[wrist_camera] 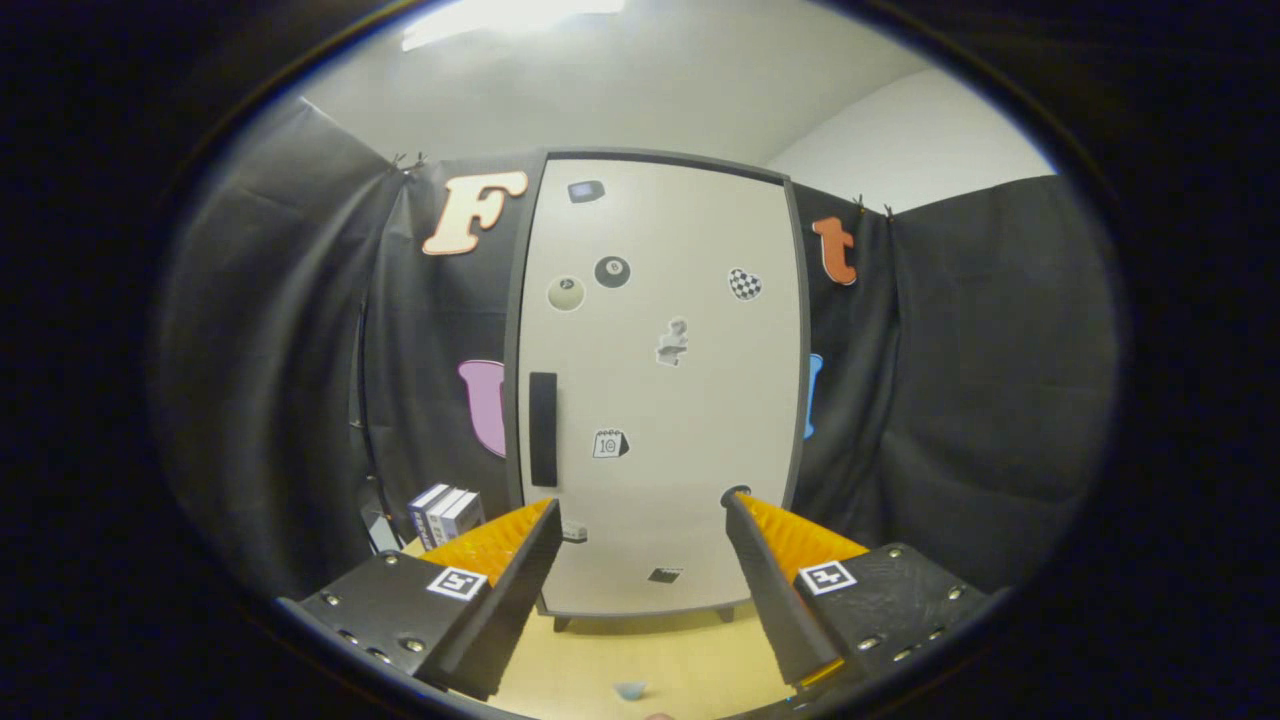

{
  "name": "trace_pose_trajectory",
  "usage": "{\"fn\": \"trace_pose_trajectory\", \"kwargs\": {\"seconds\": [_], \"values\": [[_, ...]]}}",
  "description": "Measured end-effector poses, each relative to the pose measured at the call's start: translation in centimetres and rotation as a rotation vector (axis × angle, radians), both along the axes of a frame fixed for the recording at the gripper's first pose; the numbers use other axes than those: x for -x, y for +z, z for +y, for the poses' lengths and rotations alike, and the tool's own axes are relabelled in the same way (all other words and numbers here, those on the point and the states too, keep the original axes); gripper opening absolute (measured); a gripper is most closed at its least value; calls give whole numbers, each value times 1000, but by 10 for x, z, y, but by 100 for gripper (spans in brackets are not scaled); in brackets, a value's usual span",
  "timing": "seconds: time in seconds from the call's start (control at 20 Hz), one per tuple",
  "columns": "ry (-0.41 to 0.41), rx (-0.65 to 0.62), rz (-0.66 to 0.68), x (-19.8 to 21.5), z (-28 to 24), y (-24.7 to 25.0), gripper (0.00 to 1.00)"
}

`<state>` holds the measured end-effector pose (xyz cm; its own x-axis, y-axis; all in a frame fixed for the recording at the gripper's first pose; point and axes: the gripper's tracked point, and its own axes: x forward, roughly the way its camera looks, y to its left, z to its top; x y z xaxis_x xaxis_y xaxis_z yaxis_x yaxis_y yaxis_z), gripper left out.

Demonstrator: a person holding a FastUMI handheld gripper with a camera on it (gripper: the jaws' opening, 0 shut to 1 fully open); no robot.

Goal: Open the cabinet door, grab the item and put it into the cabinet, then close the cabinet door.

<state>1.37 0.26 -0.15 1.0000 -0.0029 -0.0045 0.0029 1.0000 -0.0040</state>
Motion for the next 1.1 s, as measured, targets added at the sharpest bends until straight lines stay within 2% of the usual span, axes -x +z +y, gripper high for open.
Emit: {"fn": "trace_pose_trajectory", "kwargs": {"seconds": [0.55, 1.1], "values": [[20, -8, 29, -35, 21, -8, 97], [109, -54, 35, -114, 85, -9, 98]]}}
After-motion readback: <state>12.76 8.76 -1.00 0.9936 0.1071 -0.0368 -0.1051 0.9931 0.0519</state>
